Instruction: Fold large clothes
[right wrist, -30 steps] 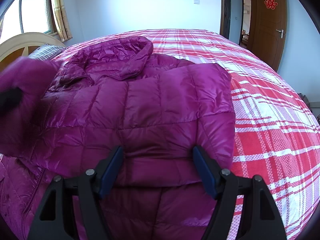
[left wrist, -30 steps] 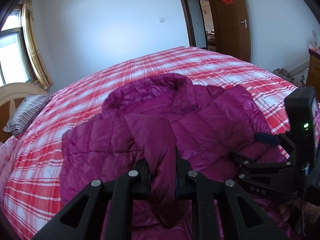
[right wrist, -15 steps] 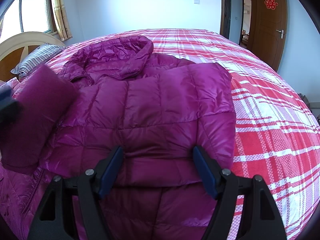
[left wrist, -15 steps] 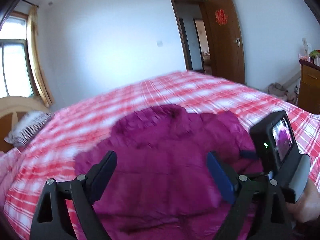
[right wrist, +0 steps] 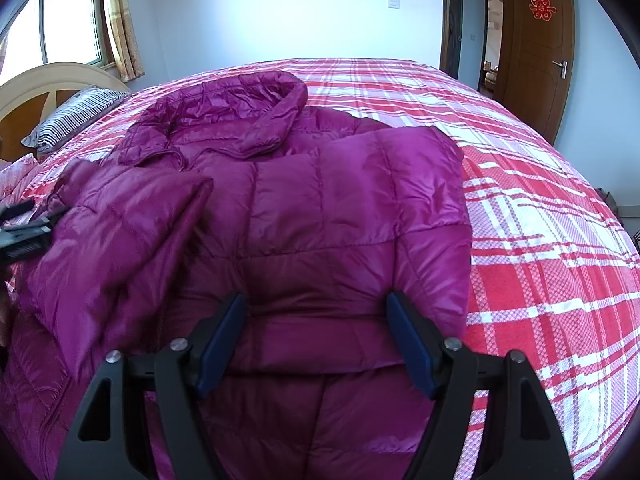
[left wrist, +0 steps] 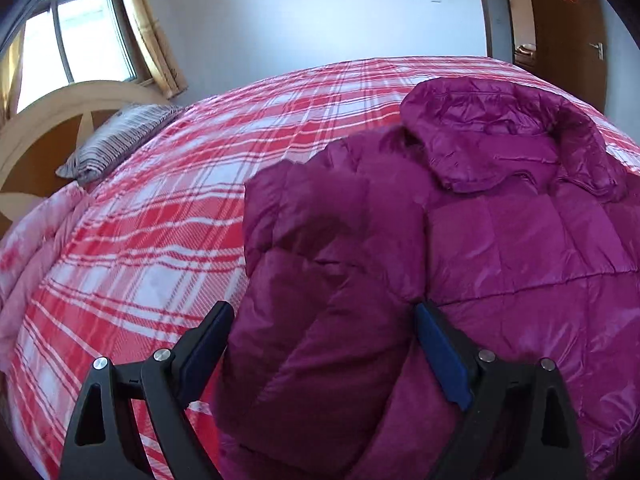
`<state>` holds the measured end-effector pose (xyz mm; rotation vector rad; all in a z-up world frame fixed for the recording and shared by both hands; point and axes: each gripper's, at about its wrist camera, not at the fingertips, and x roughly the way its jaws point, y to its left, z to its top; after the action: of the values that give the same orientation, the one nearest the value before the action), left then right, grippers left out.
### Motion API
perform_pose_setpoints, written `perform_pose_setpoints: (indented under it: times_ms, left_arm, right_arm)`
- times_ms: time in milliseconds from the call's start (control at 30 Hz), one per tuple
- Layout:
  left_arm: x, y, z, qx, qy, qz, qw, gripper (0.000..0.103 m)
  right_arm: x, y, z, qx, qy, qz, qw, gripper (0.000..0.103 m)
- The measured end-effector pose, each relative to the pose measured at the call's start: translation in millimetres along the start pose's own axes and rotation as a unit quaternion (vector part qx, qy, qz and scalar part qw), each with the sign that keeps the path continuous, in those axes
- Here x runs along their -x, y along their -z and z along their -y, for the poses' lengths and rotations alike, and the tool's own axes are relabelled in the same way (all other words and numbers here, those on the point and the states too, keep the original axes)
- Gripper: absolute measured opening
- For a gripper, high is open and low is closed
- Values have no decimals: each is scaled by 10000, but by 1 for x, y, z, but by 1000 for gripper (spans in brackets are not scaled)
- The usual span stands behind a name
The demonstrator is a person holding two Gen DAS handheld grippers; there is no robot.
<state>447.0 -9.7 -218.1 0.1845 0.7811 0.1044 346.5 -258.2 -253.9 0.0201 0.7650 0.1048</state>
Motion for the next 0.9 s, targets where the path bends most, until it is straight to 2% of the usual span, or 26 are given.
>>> perform_pose_setpoints:
  times_ms: [133, 200, 267, 333, 400, 467, 533, 633, 700, 733, 800, 900]
  left_arm:
    - [2, 5, 1, -27, -127, 105, 9999, 92]
    - [0, 4, 3, 0, -125, 104, 9999, 93]
    - [-3, 5, 0, 34, -110, 112, 9999, 94]
    - [-1, 4, 1, 30, -114, 130, 9998, 94]
    - [2, 4, 1, 49, -99, 137, 9998, 94]
    - [1, 4, 0, 72, -78, 150, 9998, 94]
    - [3, 4, 0, 95, -68, 163, 9998, 94]
    - [3, 5, -1, 112, -74, 177, 9998, 95]
    - [3, 5, -1, 117, -70, 175, 9998, 95]
    - [2, 5, -2, 131, -43, 176, 9997, 95]
    - [4, 5, -2, 156, 34, 201, 9997, 99]
    - [7, 5, -6, 225, 160, 264, 9993, 99]
  right_arm:
    - [6, 1, 3, -81, -21, 145, 9999, 76]
    - [20, 0, 13, -341, -86, 300, 9989, 76]
    - [35, -4, 20, -533, 4, 272, 9982, 76]
    - [58, -16, 18, -563, 7, 427, 9975, 76]
    - [78, -34, 6, -528, -182, 604, 9966, 76]
    - [87, -54, -14, -432, -604, 610, 9954, 76]
    - [82, -67, -41, -230, -985, 518, 9935, 71]
    - [58, -72, -83, 340, -1070, 352, 9931, 57]
    - [31, -65, -99, 424, -1169, 61, 9922, 51]
    - [23, -61, -101, 422, -1145, -27, 9925, 50]
    - [2, -47, -100, 562, -840, -169, 9947, 50]
    - [-14, -24, -88, 686, -707, -149, 9950, 47]
